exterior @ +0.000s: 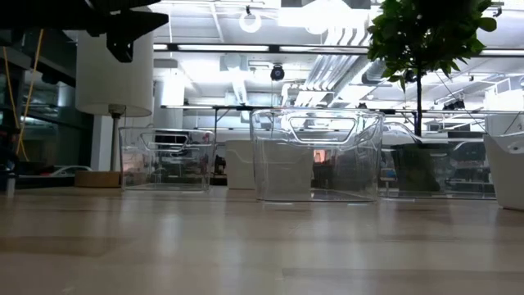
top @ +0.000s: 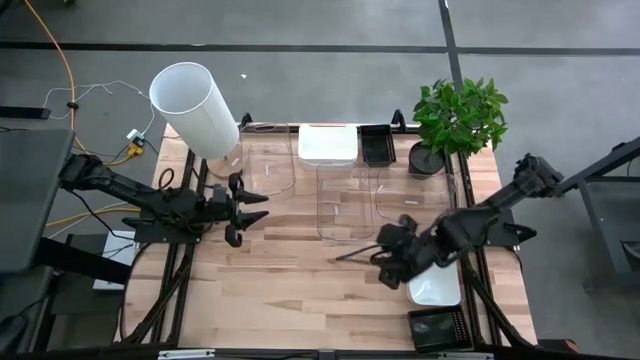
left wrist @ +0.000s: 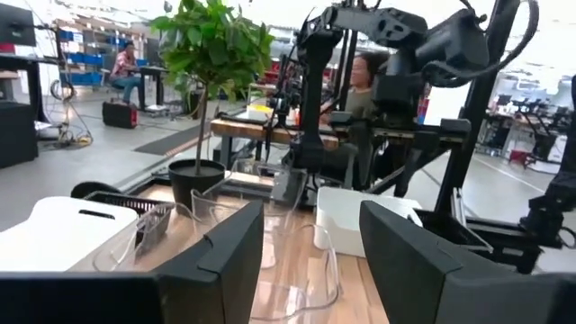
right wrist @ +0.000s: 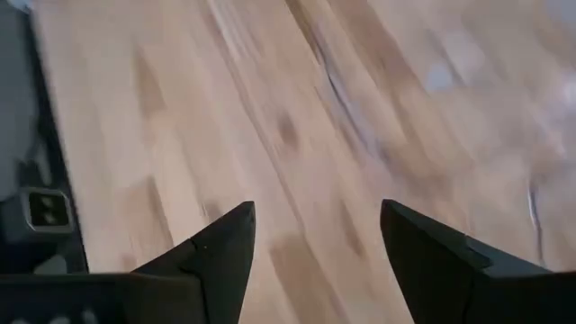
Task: Stack baskets by color
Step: Stack the bottom white bin on top of the top white bins
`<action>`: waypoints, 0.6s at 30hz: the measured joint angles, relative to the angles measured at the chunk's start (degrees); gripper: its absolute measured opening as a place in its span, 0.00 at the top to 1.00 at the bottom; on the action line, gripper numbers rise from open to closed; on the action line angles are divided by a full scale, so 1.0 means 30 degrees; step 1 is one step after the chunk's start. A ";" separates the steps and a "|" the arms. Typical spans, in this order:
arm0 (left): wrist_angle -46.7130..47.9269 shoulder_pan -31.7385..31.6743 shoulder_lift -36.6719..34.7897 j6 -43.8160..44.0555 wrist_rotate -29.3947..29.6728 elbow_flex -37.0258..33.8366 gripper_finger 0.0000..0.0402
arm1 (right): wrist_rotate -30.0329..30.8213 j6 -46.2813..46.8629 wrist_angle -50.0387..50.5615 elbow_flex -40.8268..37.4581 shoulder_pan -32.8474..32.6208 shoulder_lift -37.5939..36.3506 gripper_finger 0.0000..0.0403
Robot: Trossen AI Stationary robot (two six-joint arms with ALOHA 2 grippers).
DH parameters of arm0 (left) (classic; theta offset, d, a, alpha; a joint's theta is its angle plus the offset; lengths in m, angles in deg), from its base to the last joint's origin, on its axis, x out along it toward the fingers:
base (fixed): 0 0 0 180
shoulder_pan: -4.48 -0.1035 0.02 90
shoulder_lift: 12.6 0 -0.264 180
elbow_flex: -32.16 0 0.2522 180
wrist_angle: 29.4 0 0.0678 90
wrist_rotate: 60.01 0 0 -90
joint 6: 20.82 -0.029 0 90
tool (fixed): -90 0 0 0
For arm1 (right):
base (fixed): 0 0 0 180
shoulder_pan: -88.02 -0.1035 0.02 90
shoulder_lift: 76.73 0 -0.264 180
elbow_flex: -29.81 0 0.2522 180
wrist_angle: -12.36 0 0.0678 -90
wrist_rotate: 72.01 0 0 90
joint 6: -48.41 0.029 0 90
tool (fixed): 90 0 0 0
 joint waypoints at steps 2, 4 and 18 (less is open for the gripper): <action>0.0020 0.0007 0.0059 0.0035 -0.0055 0.0000 0.57 | -0.0204 0.3145 0.2161 -0.0152 -0.0663 0.0177 0.44; 0.0103 0.0005 0.0059 0.0108 -0.0129 0.0000 0.57 | -0.0775 0.6451 0.3245 -0.0836 -0.1354 0.0357 0.44; 0.0154 0.0003 0.0059 0.0122 -0.0996 0.0000 0.57 | -0.3573 1.6335 -0.1720 -0.7140 -0.3403 0.0920 0.44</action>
